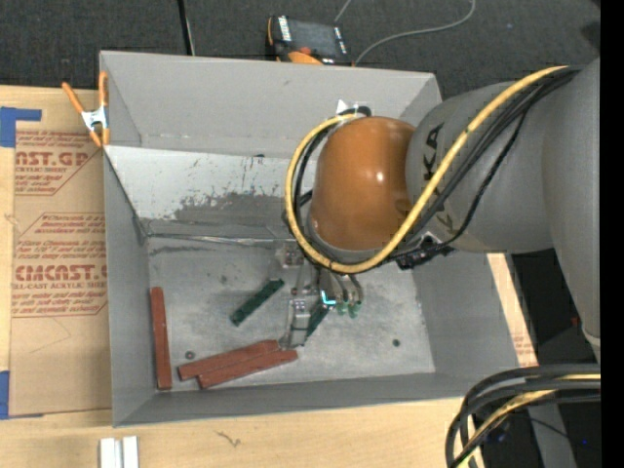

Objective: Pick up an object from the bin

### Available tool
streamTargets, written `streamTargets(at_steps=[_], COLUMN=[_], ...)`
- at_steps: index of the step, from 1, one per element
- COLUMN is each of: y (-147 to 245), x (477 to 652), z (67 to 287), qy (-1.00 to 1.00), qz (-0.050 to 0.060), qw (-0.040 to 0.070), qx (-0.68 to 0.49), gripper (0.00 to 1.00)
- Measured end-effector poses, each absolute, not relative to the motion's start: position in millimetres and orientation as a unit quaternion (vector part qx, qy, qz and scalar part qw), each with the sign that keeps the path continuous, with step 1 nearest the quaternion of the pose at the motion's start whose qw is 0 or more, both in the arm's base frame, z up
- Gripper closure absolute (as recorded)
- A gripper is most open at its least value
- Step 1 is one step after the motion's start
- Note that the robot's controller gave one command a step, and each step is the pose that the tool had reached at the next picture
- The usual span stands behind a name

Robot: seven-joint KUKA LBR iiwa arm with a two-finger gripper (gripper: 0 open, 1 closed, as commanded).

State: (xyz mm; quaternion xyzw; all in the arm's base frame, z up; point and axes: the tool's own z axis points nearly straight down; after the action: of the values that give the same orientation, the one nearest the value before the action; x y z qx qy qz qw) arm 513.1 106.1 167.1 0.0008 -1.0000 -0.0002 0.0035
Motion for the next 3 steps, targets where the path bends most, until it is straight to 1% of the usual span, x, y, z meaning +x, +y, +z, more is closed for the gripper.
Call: streamTargets(at_steps=[1, 2, 3], y=[117.7, 117.9, 117.6], x=[590.6, 590.9, 591.3], z=[72.6, 77.4, 77.4], qy=[-1.000, -1.000, -1.000], qz=[0.000, -0.001, -0.001], qw=[0.001, -0.001, -0.002], qx=[0.025, 0.024, 0.024], gripper=[0.00, 1.00, 0.00])
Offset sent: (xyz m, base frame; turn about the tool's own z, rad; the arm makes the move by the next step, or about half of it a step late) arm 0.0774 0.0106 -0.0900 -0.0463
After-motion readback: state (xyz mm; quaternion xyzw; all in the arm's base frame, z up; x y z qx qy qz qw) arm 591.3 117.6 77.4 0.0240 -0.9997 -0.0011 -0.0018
